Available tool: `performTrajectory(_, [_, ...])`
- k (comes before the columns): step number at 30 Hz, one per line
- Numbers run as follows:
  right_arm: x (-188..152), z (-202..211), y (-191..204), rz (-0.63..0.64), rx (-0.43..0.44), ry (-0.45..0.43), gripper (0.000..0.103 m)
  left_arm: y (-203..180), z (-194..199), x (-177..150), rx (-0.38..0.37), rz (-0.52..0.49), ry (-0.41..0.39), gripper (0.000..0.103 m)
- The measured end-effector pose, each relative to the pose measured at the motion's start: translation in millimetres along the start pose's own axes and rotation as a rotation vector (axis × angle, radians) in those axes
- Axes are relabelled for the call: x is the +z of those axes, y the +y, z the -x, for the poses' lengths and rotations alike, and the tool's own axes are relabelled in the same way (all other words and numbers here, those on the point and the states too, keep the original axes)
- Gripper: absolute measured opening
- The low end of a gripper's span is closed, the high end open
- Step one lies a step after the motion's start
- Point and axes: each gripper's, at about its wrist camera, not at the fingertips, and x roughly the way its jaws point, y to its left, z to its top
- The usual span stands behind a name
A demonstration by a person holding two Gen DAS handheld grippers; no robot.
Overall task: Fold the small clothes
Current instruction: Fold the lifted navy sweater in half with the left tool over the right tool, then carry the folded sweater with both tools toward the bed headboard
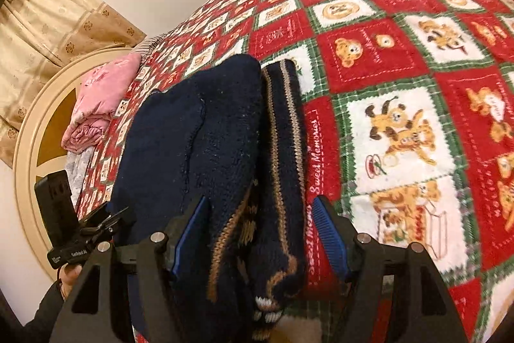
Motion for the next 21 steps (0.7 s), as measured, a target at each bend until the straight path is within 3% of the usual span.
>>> performTrajectory(6, [6, -11, -8, -0.033, 0.041, -0.034, 0.068, -8, -5, 3, 0.034, -0.08, -0.016, 0.103])
performTrajectory(15, [7, -23, -4, -0.013, 0.125, -0.013, 0.067, -1, -10, 3, -0.005, -0.057, -0.002, 0.103])
performTrajectory(19, [11, -29, 1, -0.015, 0.086, -0.026, 0.066, -2, -15, 5, -0.022, -0.049, 0.01, 0.103])
performTrajectory(21, [14, -34, 4, -0.018, 0.072, -0.029, 0.057, -1, -18, 6, -0.034, -0.039, 0.02, 0.103])
